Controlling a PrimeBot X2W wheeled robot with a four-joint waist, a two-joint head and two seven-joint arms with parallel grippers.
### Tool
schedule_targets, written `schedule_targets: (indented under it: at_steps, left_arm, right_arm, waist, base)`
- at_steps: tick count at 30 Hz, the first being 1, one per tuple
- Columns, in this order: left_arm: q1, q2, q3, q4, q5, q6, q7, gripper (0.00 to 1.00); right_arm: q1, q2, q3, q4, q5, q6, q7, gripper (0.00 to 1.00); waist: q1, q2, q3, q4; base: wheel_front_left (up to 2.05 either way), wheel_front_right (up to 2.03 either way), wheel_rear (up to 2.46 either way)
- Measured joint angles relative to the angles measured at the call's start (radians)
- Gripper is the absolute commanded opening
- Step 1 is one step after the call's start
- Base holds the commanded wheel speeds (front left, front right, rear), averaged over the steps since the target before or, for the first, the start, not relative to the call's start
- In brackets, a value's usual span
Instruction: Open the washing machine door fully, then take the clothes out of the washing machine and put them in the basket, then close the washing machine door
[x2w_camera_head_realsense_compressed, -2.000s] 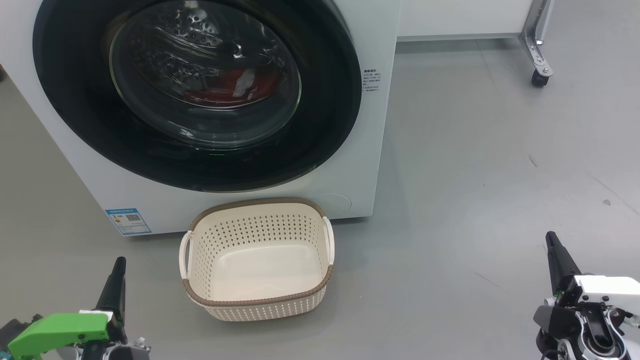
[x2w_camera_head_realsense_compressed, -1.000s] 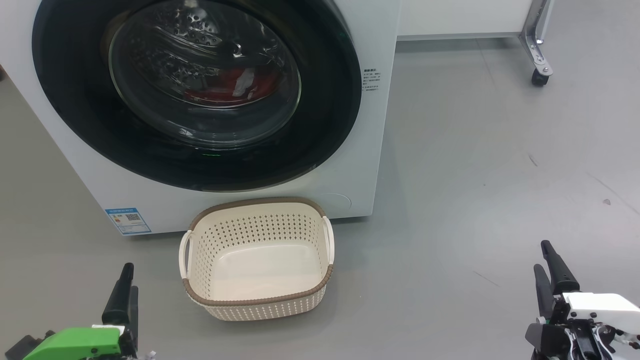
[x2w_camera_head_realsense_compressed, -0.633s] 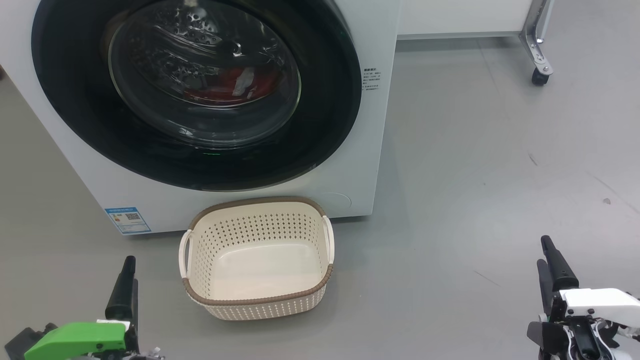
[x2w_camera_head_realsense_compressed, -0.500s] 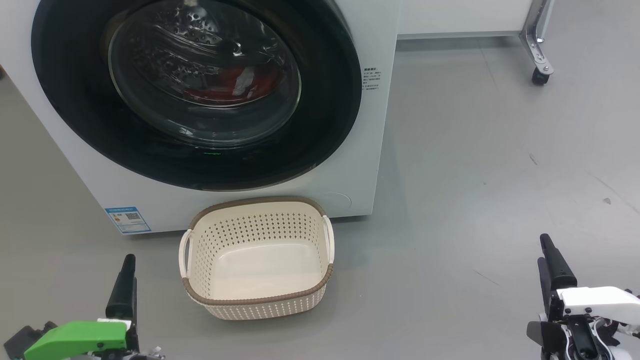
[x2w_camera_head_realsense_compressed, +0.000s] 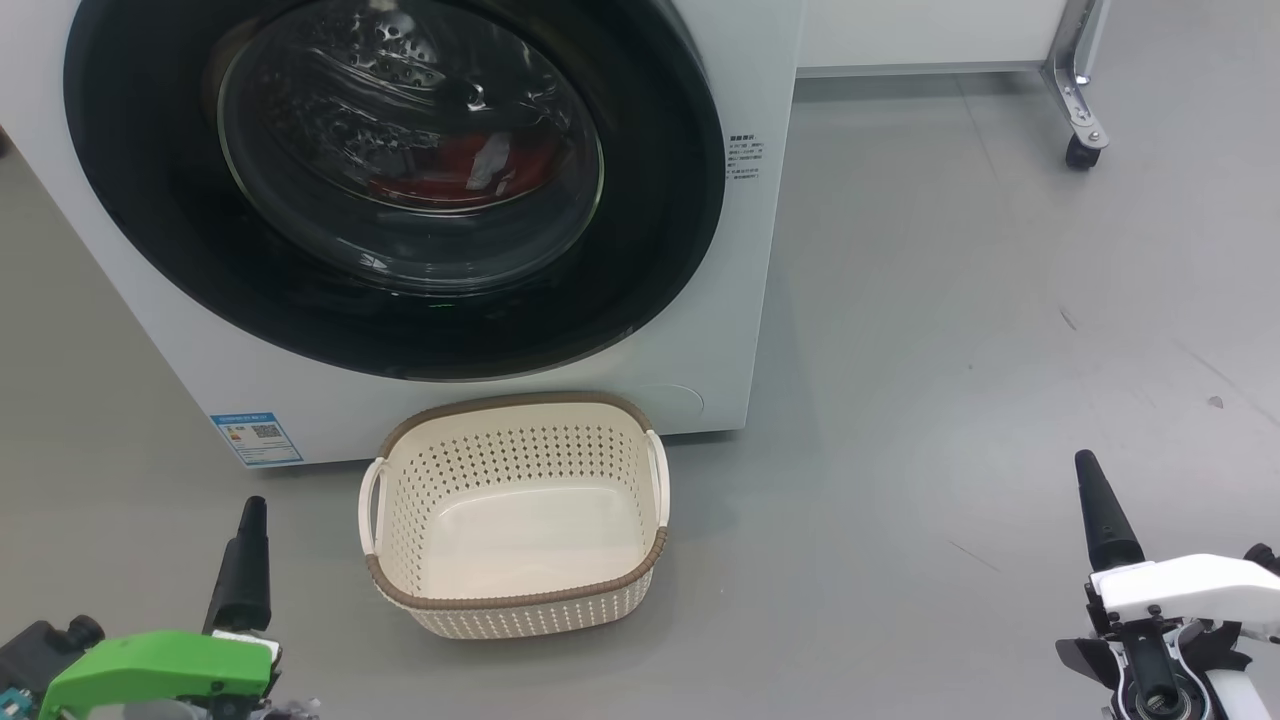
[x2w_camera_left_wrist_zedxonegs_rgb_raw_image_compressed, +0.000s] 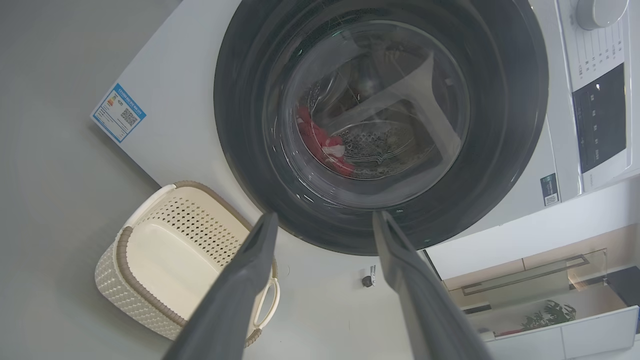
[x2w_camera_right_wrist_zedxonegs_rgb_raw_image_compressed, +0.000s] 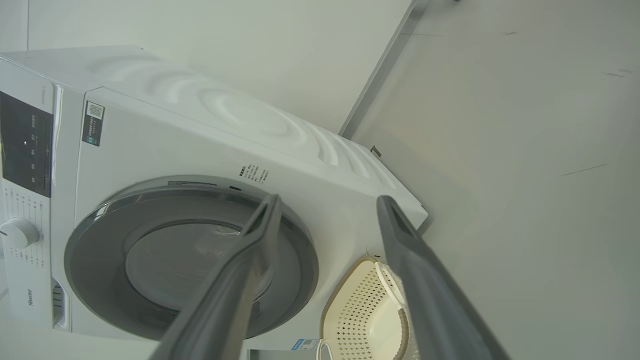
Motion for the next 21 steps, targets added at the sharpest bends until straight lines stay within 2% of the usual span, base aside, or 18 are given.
schedule_targets:
  at_steps: [9, 11, 12, 15, 21]
  left_arm:
    - [0.000, 0.048, -0.045, -0.006, 0.220, 0.013, -0.042, 1.00]
    - [0.000, 0.053, -0.052, -0.006, 0.238, 0.018, -0.045, 1.00]
    - [0.000, 0.058, -0.063, -0.008, 0.286, 0.027, -0.051, 1.00]
    - [0.000, 0.065, -0.082, -0.013, 0.349, 0.042, -0.061, 1.00]
    - [-0.001, 0.081, -0.113, -0.021, 0.453, 0.070, -0.079, 1.00]
  right_arm:
    - [-0.011, -0.042, 0.064, -0.001, -0.171, -0.001, -0.048, 1.00]
    - [-0.012, -0.042, 0.068, -0.002, -0.182, -0.001, -0.052, 1.00]
    - [-0.012, -0.043, 0.079, -0.003, -0.206, -0.010, -0.061, 1.00]
    - [-0.013, -0.052, 0.099, -0.004, -0.253, -0.011, -0.072, 1.00]
    - [-0.018, -0.066, 0.129, -0.004, -0.335, -0.036, -0.086, 1.00]
  waist:
    - [0.0000, 0.0000, -0.003, -0.001]
    - [0.0000, 0.0000, -0.003, -0.001]
    - [0.0000, 0.0000, -0.004, -0.001]
    - [0.0000, 0.0000, -0.005, -0.001]
    - [0.0000, 0.0000, -0.007, -0.002]
  base:
    - [0.00, 0.00, 0.00]
    - [0.00, 0.00, 0.00]
    - [0.00, 0.00, 0.00]
    - [0.00, 0.00, 0.00]
    - [0.00, 0.00, 0.00]
